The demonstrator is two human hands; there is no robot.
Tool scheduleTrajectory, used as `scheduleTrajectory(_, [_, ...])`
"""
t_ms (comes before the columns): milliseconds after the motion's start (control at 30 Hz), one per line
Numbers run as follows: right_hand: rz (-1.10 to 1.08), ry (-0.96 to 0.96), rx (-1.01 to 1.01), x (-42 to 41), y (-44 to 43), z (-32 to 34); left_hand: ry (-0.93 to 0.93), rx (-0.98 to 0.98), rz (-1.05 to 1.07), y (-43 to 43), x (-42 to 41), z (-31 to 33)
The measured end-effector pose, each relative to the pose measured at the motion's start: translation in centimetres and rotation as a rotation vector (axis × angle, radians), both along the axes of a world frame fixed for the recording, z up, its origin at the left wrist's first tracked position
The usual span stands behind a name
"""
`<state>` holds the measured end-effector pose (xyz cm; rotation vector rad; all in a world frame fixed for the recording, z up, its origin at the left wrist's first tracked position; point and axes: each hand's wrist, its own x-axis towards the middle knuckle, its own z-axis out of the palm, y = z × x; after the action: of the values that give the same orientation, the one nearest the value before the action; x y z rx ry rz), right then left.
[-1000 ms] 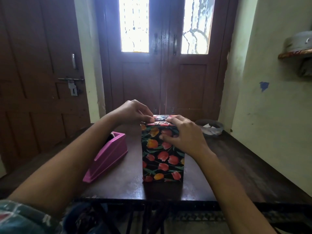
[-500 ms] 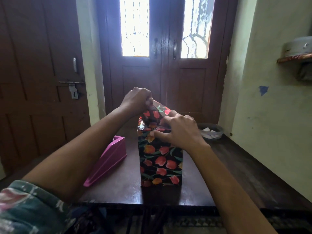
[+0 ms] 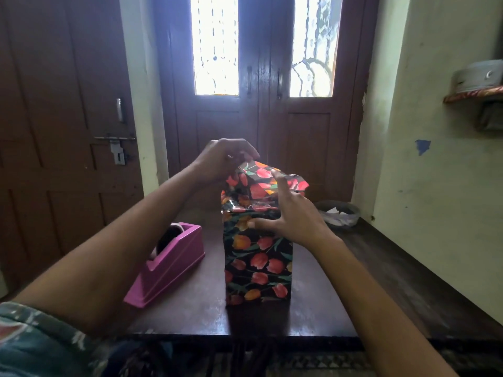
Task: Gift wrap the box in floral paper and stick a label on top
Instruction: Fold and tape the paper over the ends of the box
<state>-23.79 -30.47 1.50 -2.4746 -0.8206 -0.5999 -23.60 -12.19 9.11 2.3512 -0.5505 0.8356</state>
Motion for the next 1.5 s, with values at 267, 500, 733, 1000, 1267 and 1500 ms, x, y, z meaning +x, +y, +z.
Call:
scheduleTrajectory(267, [-0.068, -0.053, -0.026, 0.4, -0.2, -0.3, 0.173, 0.459, 0.077, -0.5, 1.0, -0.4])
scheduleTrajectory(500, [-0.063, -0.087, -0.129, 1.2, -1.1, 0.4, 0.084, 0.092, 0.057, 1.8, 0.0, 1.6])
scheduleTrajectory(733, [0.004, -0.027, -0.172, 1.4, -1.4, 1.6, 0.071, -0.254, 0.108, 1.6, 0.7, -0.1])
scheduleTrajectory(1000, [0.105, 0.065, -0.131, 1.4, -1.1, 1.8, 0.306, -0.526, -0.148, 1.8, -1.9, -2.9])
scheduleTrajectory(1267, [0.183, 0.279, -0.189, 1.4, -2.2, 4.4, 0.716, -0.283, -0.32, 3.0, -3.1, -6.7])
scheduleTrajectory(1500, [0.226, 0.36, -0.036, 2.3, -2.8, 4.6, 0.75, -0.289, -0.232, 2.8, -2.5, -8.7])
